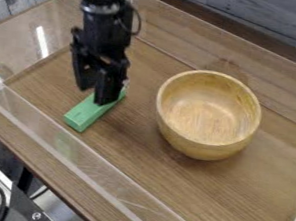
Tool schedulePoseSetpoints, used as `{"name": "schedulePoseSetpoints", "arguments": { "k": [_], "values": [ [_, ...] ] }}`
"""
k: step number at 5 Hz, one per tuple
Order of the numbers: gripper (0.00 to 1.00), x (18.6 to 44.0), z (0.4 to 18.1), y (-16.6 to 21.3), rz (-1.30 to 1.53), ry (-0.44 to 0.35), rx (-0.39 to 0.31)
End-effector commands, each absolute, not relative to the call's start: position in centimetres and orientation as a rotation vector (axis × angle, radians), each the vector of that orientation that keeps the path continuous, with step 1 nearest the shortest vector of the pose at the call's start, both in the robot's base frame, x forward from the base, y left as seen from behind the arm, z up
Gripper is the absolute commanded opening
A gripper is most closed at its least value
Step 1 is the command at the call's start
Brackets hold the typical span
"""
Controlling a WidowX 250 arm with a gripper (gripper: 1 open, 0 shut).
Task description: Put the green block in the brown bowl
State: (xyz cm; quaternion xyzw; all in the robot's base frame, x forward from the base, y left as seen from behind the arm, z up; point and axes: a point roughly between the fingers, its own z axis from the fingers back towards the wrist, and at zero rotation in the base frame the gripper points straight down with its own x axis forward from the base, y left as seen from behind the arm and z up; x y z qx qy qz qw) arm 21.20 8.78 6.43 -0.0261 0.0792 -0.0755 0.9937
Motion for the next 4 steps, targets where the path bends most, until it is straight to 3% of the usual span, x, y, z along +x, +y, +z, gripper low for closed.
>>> {"name": "schedulePoseSetpoints", "arguments": {
  "k": [1, 3, 4],
  "values": [
    [0.0, 22.2, 6.1, 8.7, -0.214, 0.109, -0.007],
    [0.0, 22.8, 4.6, 8.5, -0.291, 0.084, 0.035],
    [0.0, 23.0, 4.8, 8.5, -0.296, 0.064, 0.033]
  ]
}}
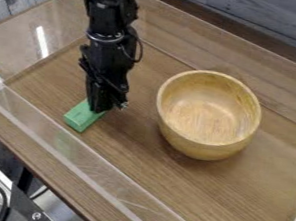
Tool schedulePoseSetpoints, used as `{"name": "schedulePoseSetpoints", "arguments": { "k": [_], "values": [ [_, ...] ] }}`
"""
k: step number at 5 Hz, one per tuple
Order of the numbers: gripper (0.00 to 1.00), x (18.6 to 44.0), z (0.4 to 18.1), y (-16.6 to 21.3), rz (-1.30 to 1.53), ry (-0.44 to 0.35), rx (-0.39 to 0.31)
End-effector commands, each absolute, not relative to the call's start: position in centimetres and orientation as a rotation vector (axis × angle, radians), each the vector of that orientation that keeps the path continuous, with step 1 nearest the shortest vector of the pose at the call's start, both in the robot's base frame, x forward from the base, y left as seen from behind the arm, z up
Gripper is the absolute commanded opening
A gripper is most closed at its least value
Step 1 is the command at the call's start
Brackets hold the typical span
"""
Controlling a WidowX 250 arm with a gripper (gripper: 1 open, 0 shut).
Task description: Put the green block in the brown bowl
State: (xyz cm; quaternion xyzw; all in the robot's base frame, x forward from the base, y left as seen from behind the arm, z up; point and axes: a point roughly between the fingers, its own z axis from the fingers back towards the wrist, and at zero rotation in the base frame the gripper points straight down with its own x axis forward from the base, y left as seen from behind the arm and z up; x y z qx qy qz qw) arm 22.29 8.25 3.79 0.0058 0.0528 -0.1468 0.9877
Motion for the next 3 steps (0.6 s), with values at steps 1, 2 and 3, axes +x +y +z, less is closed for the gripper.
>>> {"name": "schedulePoseSetpoints", "arguments": {
  "k": [1, 2, 3],
  "values": [
    [0.0, 23.03, 5.17, 8.4, -0.302, 0.045, 0.03],
    [0.0, 23.3, 5.24, 8.17, -0.283, 0.035, 0.016],
    [0.0, 23.5, 5.47, 7.94, -0.265, 0.027, 0.003]
  ]
}}
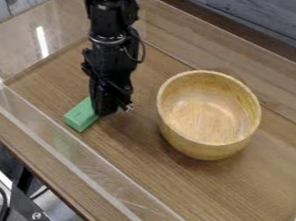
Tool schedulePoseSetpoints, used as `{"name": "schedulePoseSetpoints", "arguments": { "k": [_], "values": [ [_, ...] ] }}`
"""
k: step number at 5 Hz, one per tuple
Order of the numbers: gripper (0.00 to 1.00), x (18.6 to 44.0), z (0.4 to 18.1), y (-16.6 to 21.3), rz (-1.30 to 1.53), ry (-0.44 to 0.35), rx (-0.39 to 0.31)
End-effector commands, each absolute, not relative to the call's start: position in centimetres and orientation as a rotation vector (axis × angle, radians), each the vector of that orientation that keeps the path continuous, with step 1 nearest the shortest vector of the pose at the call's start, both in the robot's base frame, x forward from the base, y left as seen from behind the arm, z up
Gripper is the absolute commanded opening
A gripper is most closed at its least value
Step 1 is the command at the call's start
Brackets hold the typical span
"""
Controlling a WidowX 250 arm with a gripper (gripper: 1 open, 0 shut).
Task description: Put the green block in the brown bowl
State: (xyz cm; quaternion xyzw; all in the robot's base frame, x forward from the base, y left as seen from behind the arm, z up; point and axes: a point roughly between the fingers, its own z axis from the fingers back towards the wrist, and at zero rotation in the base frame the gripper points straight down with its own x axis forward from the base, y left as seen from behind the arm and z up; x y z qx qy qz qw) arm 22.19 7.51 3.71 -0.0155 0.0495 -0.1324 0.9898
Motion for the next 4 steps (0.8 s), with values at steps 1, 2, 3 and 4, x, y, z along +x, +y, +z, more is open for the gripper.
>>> {"name": "schedulePoseSetpoints", "arguments": {
  "k": [1, 2, 3, 4],
  "values": [
    [1.0, 23.4, 6.4, 8.1, -0.265, 0.021, -0.035],
    [0.0, 23.5, 6.6, 8.4, -0.261, 0.014, -0.072],
    [0.0, 23.7, 5.1, 8.3, -0.26, 0.003, -0.082],
    [0.0, 23.9, 3.7, 8.2, -0.259, -0.003, -0.092]
  ]
}}
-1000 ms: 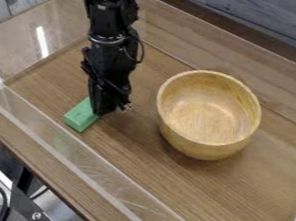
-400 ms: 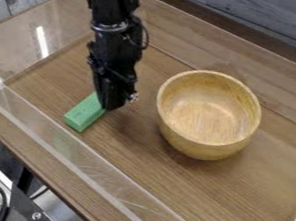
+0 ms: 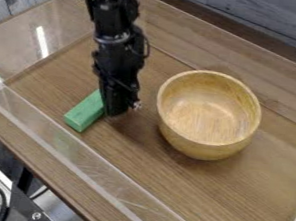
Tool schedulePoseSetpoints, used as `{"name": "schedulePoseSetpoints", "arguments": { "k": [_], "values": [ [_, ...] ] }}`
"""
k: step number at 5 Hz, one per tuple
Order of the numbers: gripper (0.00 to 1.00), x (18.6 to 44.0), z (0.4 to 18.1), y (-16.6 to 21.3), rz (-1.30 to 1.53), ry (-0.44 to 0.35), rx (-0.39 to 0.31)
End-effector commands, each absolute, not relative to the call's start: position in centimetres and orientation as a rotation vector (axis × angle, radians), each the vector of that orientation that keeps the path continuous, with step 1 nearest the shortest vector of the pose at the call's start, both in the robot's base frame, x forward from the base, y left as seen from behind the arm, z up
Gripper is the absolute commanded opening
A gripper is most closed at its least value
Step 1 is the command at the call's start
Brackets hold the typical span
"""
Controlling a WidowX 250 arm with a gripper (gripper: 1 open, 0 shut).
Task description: Put the green block in the brown bowl
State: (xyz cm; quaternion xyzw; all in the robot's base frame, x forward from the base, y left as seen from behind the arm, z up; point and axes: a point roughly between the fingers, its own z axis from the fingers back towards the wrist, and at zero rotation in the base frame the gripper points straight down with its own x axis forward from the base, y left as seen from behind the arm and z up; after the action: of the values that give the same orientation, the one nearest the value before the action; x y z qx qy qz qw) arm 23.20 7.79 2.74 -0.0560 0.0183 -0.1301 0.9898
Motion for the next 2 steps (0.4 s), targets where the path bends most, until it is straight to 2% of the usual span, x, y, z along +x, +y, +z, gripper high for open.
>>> {"name": "schedulePoseSetpoints", "arguments": {
  "k": [1, 2],
  "values": [
    [0.0, 23.78, 2.97, 8.53, -0.251, 0.017, -0.11],
    [1.0, 23.62, 3.49, 8.64, -0.241, 0.024, -0.133]
  ]
}}
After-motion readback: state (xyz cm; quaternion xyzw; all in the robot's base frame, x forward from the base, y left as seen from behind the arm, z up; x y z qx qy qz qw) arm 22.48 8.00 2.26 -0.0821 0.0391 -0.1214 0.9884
